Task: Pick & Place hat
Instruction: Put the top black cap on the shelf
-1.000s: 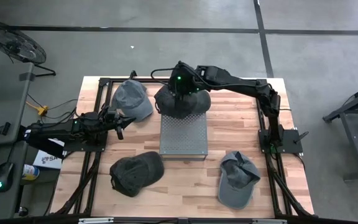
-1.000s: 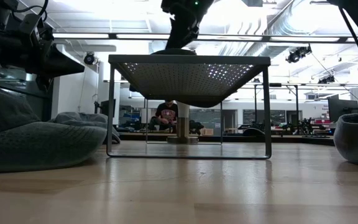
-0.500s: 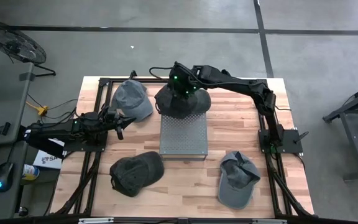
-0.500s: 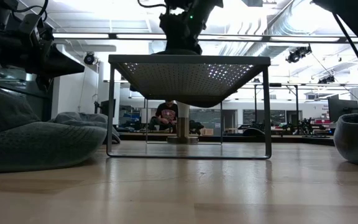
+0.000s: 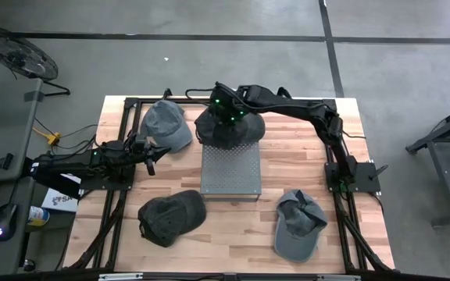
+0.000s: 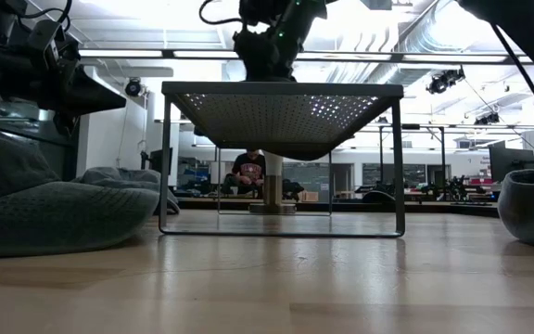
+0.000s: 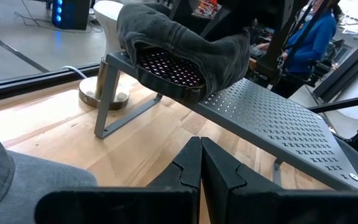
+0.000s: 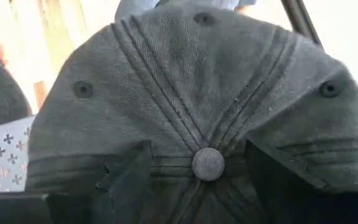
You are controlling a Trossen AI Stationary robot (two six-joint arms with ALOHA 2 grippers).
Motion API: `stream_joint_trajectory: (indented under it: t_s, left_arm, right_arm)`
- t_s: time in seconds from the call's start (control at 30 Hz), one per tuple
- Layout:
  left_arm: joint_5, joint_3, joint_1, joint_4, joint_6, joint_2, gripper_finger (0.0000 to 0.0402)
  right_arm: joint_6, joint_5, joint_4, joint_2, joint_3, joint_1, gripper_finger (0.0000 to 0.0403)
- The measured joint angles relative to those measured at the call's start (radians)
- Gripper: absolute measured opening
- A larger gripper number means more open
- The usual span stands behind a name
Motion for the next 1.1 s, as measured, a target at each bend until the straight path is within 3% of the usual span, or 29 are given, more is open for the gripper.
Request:
stream_joint_trajectory:
  t_s: [0.17,0.27,0.4,0.6,0.8,1.1]
  left_arm:
    - [0.0,0.0,0.0,0.0,0.0,0.0,0.0001]
    - [0.0,0.0,0.0,0.0,0.0,0.0,0.0001]
    - [0.0,0.0,0.0,0.0,0.0,0.0,0.0001]
    - [0.0,0.0,0.0,0.0,0.0,0.0,0.0001]
    - [-0.001,0.0,0.0,0.0,0.0,0.0,0.0001]
    - [-0.001,0.0,0.0,0.0,0.0,0.0,0.0001]
  right_arm:
    - [0.021,-0.001,-0.012,0.018,0.0,0.001,0.0244]
    - [0.018,-0.002,-0.012,0.017,0.0,0.005,0.0219]
    - [0.009,0.0,-0.017,0.017,0.0,0.007,0.0154]
    - [-0.004,0.002,-0.02,0.017,0.0,0.013,0.0018]
    - [0.005,-0.001,-0.048,0.007,0.015,0.027,0.0002]
    - [0.001,0.032,-0.173,0.001,0.203,0.067,0.0]
